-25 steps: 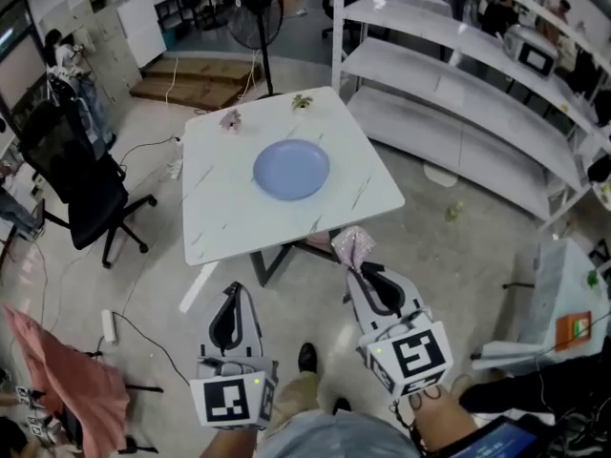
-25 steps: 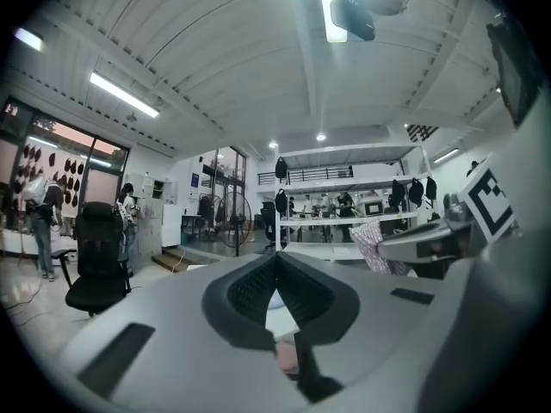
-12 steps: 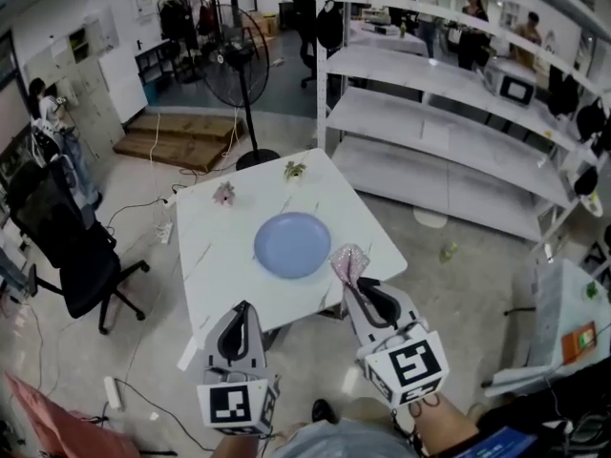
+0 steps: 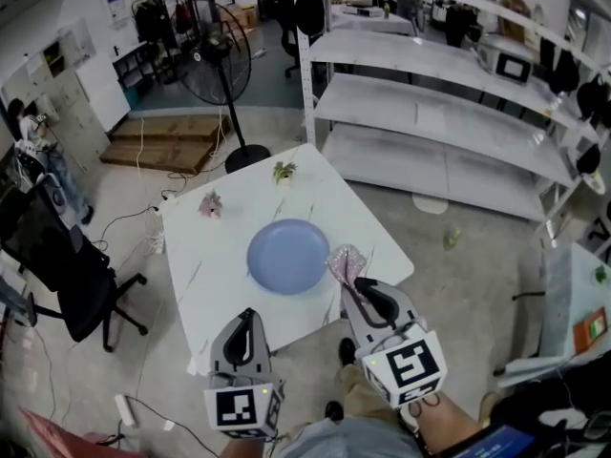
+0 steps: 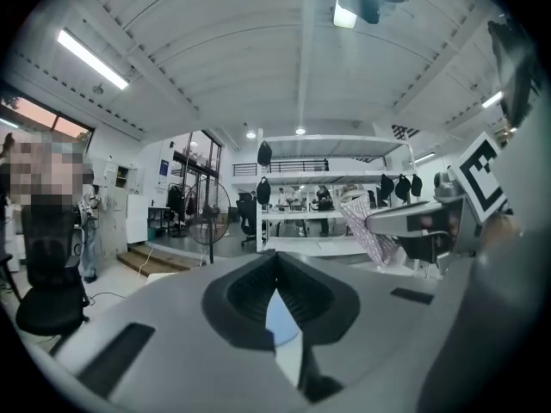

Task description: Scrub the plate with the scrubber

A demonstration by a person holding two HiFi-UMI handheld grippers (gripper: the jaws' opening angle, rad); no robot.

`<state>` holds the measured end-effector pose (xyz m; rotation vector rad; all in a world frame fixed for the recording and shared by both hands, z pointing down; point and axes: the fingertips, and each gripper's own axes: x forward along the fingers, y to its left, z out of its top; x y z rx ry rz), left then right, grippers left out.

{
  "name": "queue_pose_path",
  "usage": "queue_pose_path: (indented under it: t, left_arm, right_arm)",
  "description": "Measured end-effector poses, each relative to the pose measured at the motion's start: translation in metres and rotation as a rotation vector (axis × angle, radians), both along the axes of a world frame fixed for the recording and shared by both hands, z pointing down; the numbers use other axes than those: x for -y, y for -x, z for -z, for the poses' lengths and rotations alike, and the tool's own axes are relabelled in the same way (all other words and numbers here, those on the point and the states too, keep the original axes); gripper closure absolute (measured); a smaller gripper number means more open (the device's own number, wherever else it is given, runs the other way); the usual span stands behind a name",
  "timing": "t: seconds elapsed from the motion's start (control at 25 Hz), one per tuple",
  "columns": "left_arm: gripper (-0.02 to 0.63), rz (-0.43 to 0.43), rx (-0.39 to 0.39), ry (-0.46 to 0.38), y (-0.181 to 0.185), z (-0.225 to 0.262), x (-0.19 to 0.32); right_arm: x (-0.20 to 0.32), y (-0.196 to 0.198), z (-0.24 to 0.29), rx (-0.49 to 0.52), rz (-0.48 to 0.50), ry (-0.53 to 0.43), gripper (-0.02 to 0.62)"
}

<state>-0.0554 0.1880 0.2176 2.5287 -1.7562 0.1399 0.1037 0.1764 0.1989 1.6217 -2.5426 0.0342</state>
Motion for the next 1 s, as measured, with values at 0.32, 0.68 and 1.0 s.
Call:
queue_pose_path:
  t: [0.32, 0.68, 1.0]
  left_arm:
    - [0.601, 0.028, 0.038, 0.089, -0.010, -0.025, 0.087]
    - [0.601, 0.131, 0.085, 0.122, -0.011, -0.026, 0.196]
    - [0.601, 0.218, 0.111, 0.109, -0.001, -0.009, 0.244]
  right_arm:
    - [0.090, -0.007, -0.038, 0.013, 0.033, 0.092, 0.532]
    - [0.213, -0.007, -0.042, 0.035, 0.138, 0.128, 0.534]
    - [0.278, 0.010, -0.027, 0.055, 0.234, 0.101, 0.534]
